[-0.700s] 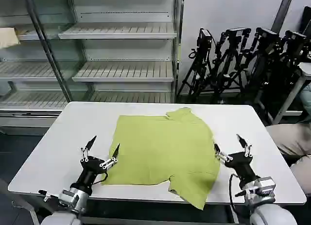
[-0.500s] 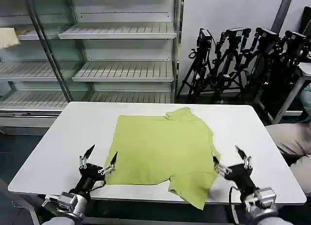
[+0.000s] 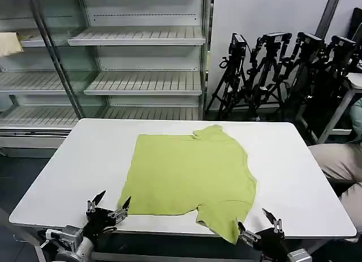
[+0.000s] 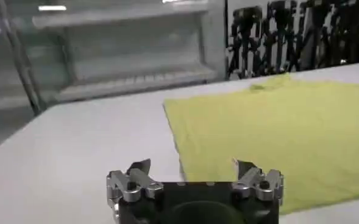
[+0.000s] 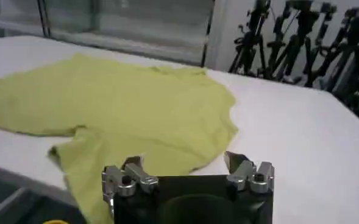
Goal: Fold and organize the clothes.
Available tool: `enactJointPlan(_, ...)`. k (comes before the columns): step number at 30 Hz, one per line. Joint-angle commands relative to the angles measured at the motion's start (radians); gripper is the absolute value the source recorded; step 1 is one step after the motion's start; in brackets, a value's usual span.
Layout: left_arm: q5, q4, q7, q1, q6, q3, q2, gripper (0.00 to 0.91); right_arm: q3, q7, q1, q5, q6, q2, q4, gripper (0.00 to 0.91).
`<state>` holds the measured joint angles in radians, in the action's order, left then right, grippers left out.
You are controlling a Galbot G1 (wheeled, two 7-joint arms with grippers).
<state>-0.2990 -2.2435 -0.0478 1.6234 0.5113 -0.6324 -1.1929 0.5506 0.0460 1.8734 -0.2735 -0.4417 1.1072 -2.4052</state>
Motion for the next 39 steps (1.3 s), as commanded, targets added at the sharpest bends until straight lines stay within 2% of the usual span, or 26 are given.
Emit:
enactJointPlan(1,-0.044,-0.002,0.012,0.014,0.066,-0.008,0.017,0.907,-0.025,0.004,0.031,-0.004,-0.010,-0.007,-0.007,0.907)
enactJointPlan(19,-0.042,0.009,0.009,0.016,0.067,-0.011,-0.003,0.907,-0.069,0.037,-0.032,-0.005,-0.042,0.014,0.033,0.907)
enactJointPlan(20,-0.041,0.013,0.009,0.016,0.067,-0.009,-0.002,0.514,-0.071,0.037,-0.031,-0.005,-0.048,0.014,0.030,0.907)
enactJointPlan(21,-0.041,0.015,0.009,0.017,0.067,-0.008,-0.002,0.262,-0.073,0.037,-0.030,-0.005,-0.055,0.014,0.029,0.907)
enactJointPlan(22,-0.040,0.016,0.009,0.017,0.067,-0.007,-0.001,0.060,-0.075,0.037,-0.030,-0.005,-0.064,0.013,0.029,0.907)
enactJointPlan(23,-0.037,0.017,0.007,0.018,0.067,-0.007,-0.001,0.020,-0.078,0.039,-0.031,-0.005,-0.068,0.013,0.030,0.615)
enactJointPlan(24,-0.031,0.017,0.000,0.019,0.068,-0.008,0.000,0.000,-0.082,0.044,-0.033,-0.006,-0.078,0.013,0.032,0.373)
enactJointPlan(25,-0.020,0.016,-0.006,0.021,0.068,-0.008,0.001,0.000,-0.083,0.047,-0.034,-0.007,-0.080,0.014,0.033,0.020)
enactJointPlan(26,-0.009,0.016,-0.008,0.021,0.068,-0.008,0.001,0.000,-0.084,0.049,-0.033,-0.010,-0.083,0.014,0.031,0.000)
enactJointPlan(39,0.008,0.023,-0.038,0.025,0.067,0.009,-0.004,0.000,-0.068,0.038,-0.032,-0.058,-0.077,0.021,0.014,0.000)
